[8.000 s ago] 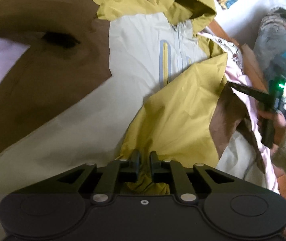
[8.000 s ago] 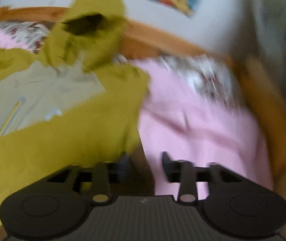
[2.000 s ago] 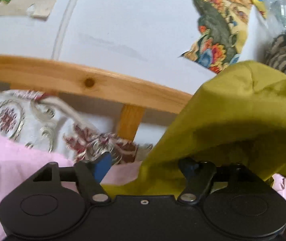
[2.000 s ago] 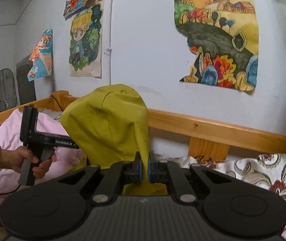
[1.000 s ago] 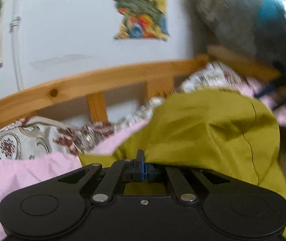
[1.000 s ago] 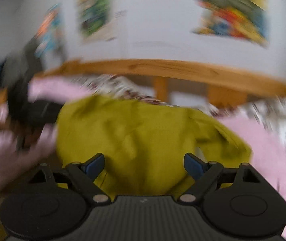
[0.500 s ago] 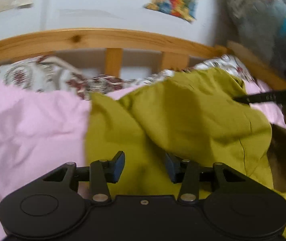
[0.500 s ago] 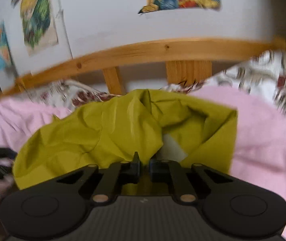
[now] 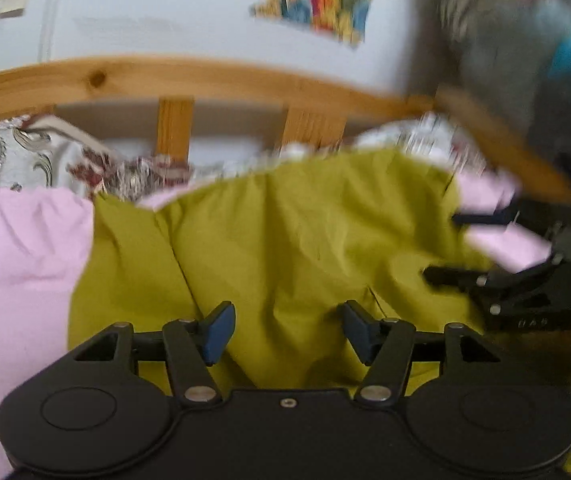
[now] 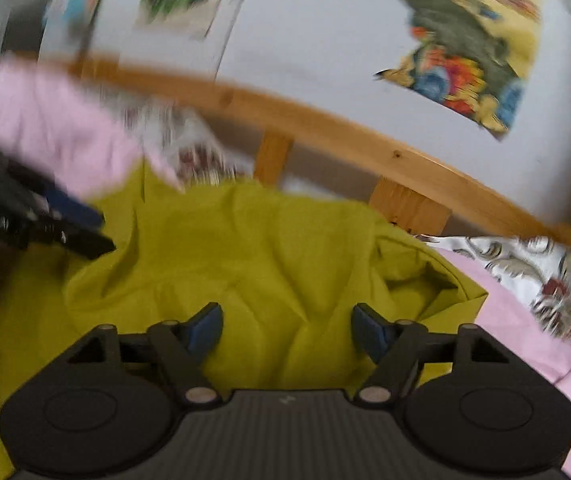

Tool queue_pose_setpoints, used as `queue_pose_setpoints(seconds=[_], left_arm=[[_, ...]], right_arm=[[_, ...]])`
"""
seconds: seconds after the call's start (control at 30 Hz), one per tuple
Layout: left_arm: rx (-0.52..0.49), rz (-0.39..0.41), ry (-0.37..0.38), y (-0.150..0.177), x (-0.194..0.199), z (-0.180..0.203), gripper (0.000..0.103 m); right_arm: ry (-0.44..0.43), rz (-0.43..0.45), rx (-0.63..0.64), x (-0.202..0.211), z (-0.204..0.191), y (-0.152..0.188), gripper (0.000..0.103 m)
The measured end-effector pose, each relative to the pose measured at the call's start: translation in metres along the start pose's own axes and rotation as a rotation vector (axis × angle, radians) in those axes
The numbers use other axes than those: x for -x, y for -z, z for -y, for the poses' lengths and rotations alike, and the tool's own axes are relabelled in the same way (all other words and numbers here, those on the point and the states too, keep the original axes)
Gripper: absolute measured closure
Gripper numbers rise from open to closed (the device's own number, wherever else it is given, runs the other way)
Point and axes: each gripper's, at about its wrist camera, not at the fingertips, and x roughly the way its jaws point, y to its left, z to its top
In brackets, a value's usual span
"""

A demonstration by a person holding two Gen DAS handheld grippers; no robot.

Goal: Fold large clothes

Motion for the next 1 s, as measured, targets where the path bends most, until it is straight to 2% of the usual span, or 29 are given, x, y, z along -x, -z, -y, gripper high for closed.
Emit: queue_pose_setpoints(seconds=[0.07, 0.13, 0.17, 0.27, 0.33, 0.4, 0.47, 0.5, 0.57, 0.67, 0.7, 0.77, 0.87, 1.0], left_arm=[[-0.029, -0.054, -0.069, 0.007, -0.02, 0.008, 0.041], [-0.051, -0.063, -0.098, 0.017, -0.029, 0.01, 0.041], [-0.074, -0.068, -0.116, 0.02, -0.034, 0.013, 0.041], [-0.087, -0.055, -0.126, 0.018, -0.029, 0.015, 0.041], [-0.058, 0.021, -0.09, 0.013, -0.011, 0.01, 0.041], [-0.057, 0.123, -0.069, 0.008, 0.007, 0.007, 0.036], [-0.082, 0.185, -0.109, 0.0, 0.009, 0.007, 0.031], [-0.086, 0.191, -0.134, -0.004, 0.005, 0.007, 0.03], [-0.082, 0.149, -0.18, -0.013, -0.015, 0.006, 0.029], [-0.087, 0.032, -0.247, -0.018, -0.053, 0.004, 0.029], [-0.082, 0.024, -0.251, -0.017, -0.059, 0.002, 0.028], [-0.064, 0.033, -0.252, -0.012, -0.064, 0.001, 0.026], [-0.056, 0.035, -0.265, -0.009, -0.062, 0.002, 0.023], [0.039, 0.054, -0.242, -0.019, -0.039, -0.004, 0.019]], right_arm=[[0.056, -0.046, 0.038, -0.018, -0.001, 0.009, 0.027], [0.095, -0.095, 0.004, -0.037, 0.005, 0.019, 0.024], [0.086, -0.107, -0.034, -0.045, 0.009, 0.024, 0.021], [0.066, -0.069, -0.104, -0.043, 0.017, 0.032, 0.02], [0.091, 0.005, -0.13, -0.025, 0.02, 0.027, 0.02], [0.132, 0.102, -0.125, -0.008, 0.022, 0.019, 0.017], [0.209, 0.157, -0.035, -0.007, 0.018, 0.007, 0.013], [0.252, 0.167, 0.017, -0.015, 0.016, 0.001, 0.01], [0.325, 0.149, 0.084, -0.037, 0.016, -0.01, 0.007], [0.35, 0.048, 0.084, -0.076, 0.026, -0.015, 0.006], [0.343, 0.027, 0.066, -0.086, 0.032, -0.012, 0.002], [0.331, -0.01, 0.037, -0.098, 0.038, -0.007, 0.001], [0.305, -0.016, 0.005, -0.094, 0.043, -0.002, 0.001], [0.284, 0.036, -0.03, -0.057, 0.039, -0.005, 0.001]])
